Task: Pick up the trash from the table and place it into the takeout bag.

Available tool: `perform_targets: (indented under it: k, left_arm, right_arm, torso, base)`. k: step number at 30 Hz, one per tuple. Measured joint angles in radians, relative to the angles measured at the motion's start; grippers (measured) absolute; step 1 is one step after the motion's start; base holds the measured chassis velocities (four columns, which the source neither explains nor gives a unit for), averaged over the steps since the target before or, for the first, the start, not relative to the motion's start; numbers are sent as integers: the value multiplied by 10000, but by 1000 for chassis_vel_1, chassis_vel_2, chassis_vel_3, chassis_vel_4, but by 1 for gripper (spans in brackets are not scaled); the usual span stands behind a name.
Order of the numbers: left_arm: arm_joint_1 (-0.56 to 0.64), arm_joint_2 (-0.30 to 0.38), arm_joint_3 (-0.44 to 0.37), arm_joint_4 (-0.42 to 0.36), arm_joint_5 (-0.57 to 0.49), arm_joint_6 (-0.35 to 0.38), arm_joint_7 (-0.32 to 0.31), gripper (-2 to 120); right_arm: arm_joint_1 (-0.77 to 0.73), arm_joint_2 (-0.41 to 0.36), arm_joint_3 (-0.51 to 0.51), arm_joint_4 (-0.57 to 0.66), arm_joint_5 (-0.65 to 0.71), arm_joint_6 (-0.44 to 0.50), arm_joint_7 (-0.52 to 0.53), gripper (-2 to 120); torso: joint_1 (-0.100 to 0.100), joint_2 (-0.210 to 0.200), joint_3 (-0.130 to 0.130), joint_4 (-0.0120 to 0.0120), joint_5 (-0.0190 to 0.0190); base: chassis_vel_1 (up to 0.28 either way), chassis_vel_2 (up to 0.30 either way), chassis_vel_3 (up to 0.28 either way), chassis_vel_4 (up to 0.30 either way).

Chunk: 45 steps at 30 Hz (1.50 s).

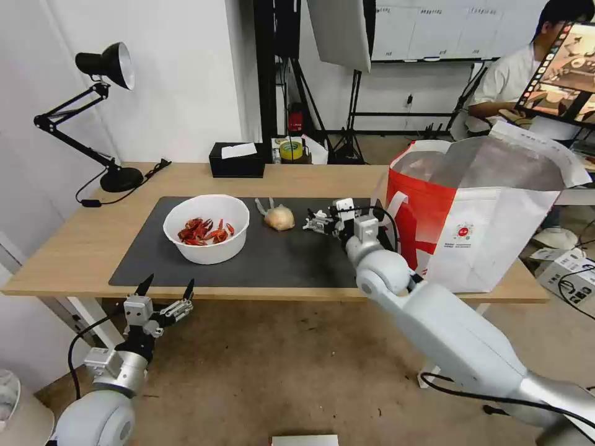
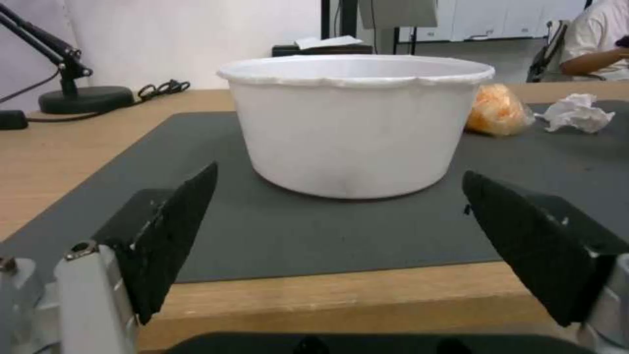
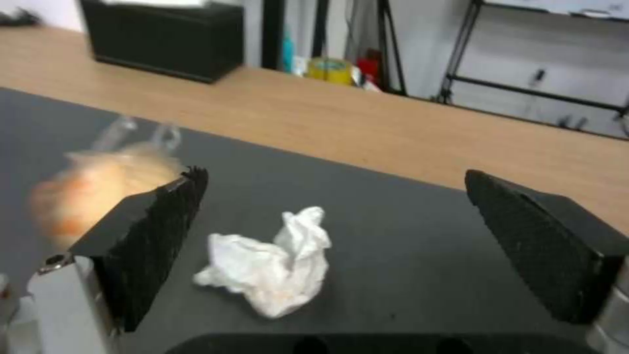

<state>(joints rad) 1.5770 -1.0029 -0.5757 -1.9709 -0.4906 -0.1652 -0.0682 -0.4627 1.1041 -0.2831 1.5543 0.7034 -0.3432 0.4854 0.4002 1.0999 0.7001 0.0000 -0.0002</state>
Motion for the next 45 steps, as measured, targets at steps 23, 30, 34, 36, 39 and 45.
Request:
perform_targets:
  k: [23,30,34,36,39,45]
  left_arm:
    - [-111,-38,186,124,60,-18,-12,100]
    - [-135,-17,240,140,60,-21,-11,100]
    - [-162,44,282,140,55,-26,-11,100]
    - [-183,56,299,150,50,-28,-11,100]
    - [-234,65,367,167,44,-29,-11,100]
    - [-273,80,415,168,44,-29,-18,100]
  right_arm:
    - [850,1368,-268,-2568,579,-845,259,100]
    - [898,1522,-203,-2755,815,-884,211,100]
    - [932,1583,-193,-2788,864,-906,202,100]
    - [935,1613,-187,-2802,891,-924,202,100]
    - [934,1653,-158,-2835,990,-982,201,100]
    - [942,1651,-139,-2875,1009,-991,139,100]
  torso:
    - [-1,1,-1,-1,1]
    - [-1,1,-1,0,1]
    - [-1,1,-1,0,2]
    - [-1,1,-1,0,1]
    - [-2,1,-1,0,1]
    - [-1,1,0,0,2]
  base:
    - [0,0,0,0]
    - [0,0,0,0]
    - [0,0,0,0]
    - [0,0,0,0]
    - [0,0,0,0]
    - [0,0,0,0]
